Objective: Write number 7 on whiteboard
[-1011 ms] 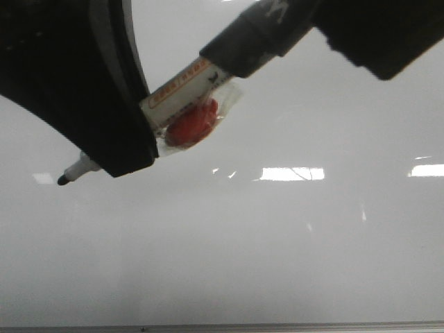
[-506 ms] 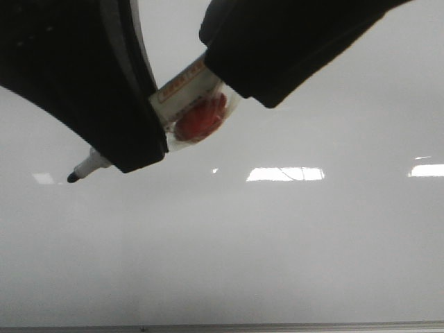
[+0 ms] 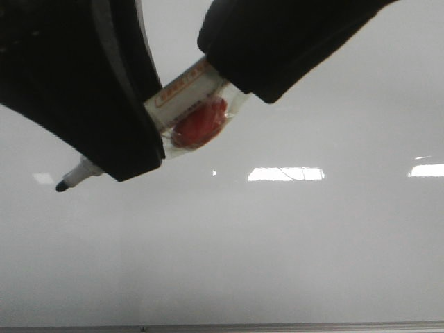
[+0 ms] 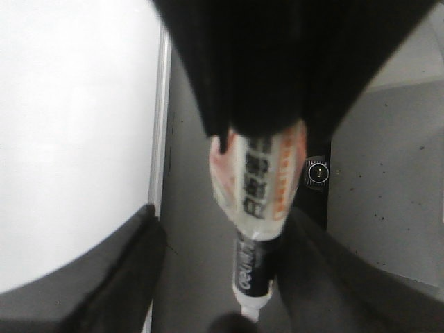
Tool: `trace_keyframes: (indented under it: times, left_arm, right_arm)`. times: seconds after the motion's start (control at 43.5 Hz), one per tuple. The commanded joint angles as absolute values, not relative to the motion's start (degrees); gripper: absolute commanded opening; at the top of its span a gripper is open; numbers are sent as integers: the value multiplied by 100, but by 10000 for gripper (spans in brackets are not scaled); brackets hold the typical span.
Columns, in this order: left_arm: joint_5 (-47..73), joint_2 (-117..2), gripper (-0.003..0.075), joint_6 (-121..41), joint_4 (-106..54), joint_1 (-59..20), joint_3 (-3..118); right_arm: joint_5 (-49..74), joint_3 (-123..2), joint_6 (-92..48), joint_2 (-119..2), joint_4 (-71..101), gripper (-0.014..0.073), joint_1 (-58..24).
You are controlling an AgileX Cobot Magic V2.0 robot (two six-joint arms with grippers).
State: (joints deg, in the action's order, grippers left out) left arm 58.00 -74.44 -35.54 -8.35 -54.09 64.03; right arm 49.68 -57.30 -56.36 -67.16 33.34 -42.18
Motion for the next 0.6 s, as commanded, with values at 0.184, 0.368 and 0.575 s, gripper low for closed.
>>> trace_keyframes:
  times: [0.184, 0.368, 0.575]
  left_arm:
    - [5572, -6268, 429, -3204, -889, -4771, 6381]
    - [5209, -5240, 429, -2909, -889, -4096, 5715]
    - [4958, -4436, 429, -1392, -901, -2956, 5262]
  right_arm:
    - [4952, -5919, -5035, -6256, 2899, -66, -3832]
    - [5269, -5899, -4196, -5630, 2502, -66, -3258]
    - [4970, -5310, -2713, -4806, 2491, -66, -2448]
